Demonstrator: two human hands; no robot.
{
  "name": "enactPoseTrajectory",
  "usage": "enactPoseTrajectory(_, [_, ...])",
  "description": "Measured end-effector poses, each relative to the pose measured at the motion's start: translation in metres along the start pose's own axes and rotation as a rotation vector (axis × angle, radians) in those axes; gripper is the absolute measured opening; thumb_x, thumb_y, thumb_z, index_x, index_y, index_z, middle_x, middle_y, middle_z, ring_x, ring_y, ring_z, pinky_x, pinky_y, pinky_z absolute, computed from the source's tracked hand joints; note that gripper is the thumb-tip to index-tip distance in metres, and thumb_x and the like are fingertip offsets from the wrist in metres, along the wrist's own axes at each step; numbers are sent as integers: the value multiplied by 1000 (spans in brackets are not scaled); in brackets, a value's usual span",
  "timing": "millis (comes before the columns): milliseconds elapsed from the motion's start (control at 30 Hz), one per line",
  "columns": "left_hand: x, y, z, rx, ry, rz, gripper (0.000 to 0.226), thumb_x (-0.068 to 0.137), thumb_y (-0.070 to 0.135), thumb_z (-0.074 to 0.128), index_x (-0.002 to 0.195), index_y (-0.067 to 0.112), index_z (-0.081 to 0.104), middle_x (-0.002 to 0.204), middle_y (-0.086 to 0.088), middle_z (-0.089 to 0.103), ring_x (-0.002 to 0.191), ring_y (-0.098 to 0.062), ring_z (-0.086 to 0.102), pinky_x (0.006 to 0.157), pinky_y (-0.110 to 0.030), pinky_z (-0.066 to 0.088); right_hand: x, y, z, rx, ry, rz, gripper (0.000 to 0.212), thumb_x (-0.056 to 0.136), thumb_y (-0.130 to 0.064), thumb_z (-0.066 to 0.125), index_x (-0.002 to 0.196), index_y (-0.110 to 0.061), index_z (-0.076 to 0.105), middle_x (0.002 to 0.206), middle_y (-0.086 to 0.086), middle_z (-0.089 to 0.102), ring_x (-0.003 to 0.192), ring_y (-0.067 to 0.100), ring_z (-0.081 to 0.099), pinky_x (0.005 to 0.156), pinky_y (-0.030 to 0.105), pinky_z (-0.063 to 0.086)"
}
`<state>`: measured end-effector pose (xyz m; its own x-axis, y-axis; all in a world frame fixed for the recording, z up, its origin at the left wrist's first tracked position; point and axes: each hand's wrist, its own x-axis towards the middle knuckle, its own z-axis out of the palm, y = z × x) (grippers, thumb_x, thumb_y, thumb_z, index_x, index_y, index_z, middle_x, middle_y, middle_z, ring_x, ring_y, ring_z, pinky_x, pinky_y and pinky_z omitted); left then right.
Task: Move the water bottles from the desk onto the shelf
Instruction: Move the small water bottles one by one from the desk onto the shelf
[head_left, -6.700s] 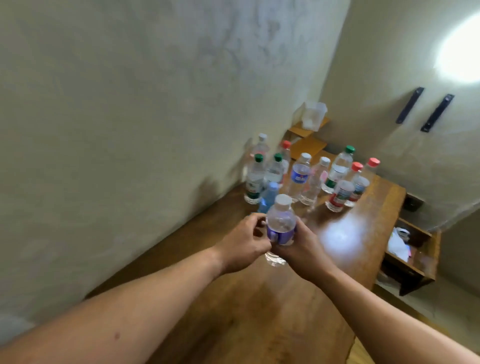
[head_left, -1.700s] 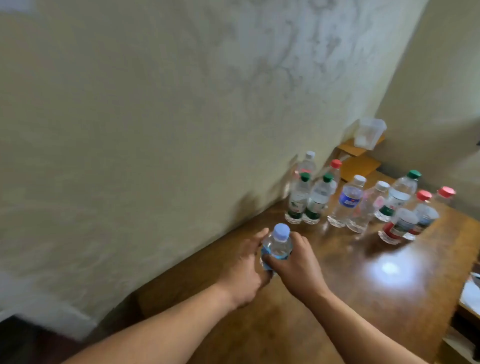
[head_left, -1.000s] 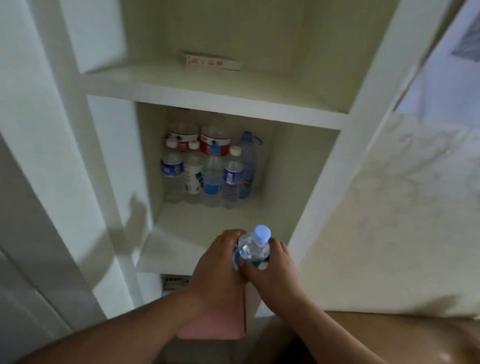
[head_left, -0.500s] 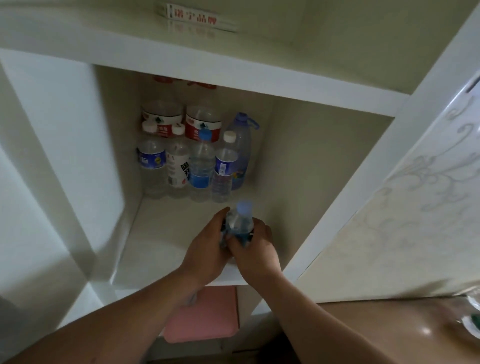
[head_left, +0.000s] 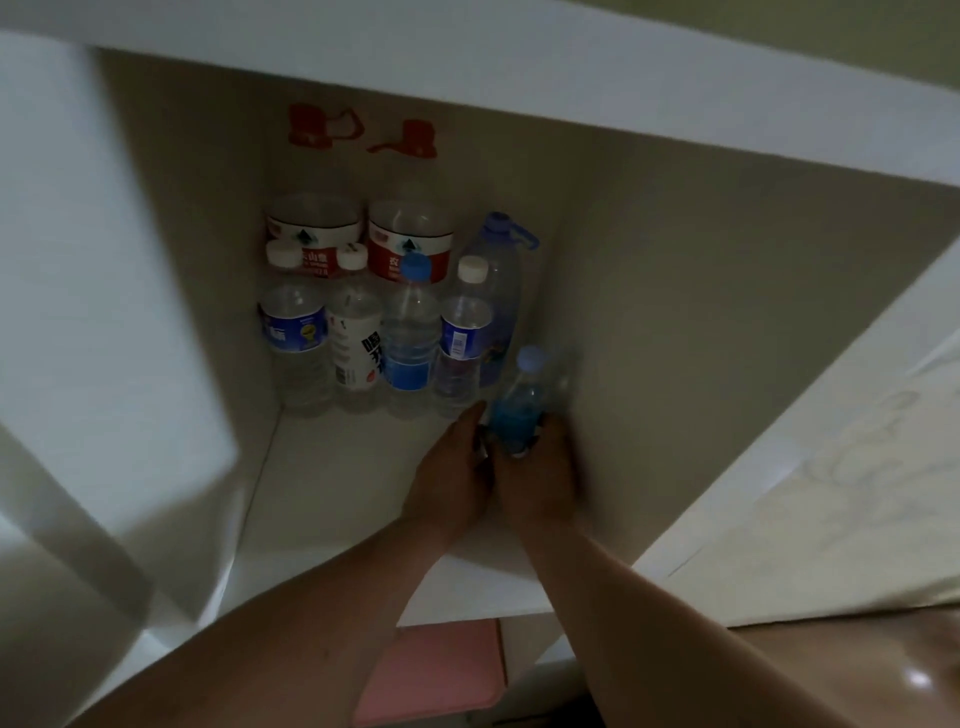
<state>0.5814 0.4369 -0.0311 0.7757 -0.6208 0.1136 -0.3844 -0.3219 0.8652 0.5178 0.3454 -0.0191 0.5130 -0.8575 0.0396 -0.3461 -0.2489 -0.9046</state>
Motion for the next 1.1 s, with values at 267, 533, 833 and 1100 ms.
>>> enactPoseTrajectory(267, [21,-13,12,151,52,73,55,105,23,61,158,24,46,152,-3,58,136,-23,56,110,-27,42,50,-7,23,-5,-36,-52,47,99,-21,75,143,-21,57,133,4,70,120,25,68,100,35,55])
enactPoseTrajectory(533, [24,-14,15,249,40,58,61,110,34,47,166,35,25,161,-3,50,144,-25,51,118,-42,44,65,-2,27,0,-152,-81,62,104,-22,67,160,-34,44,147,1,64,133,24,62,111,42,52])
enactPoseTrajectory(833, [22,-8,14,297,28,3,62,111,41,43,168,34,19,167,1,42,153,-21,39,127,-48,27,56,8,28,-6,-161,14,89,100,-15,70,170,-30,16,171,5,37,154,27,42,124,50,40])
enactPoseTrajectory(1100, [-14,3,3,167,69,-62,46,104,16,55,147,31,52,132,4,66,121,-23,64,106,-41,51,-40,9,-43,-38,-264,102,55,97,-19,70,149,-23,52,143,-1,61,129,17,61,113,34,48])
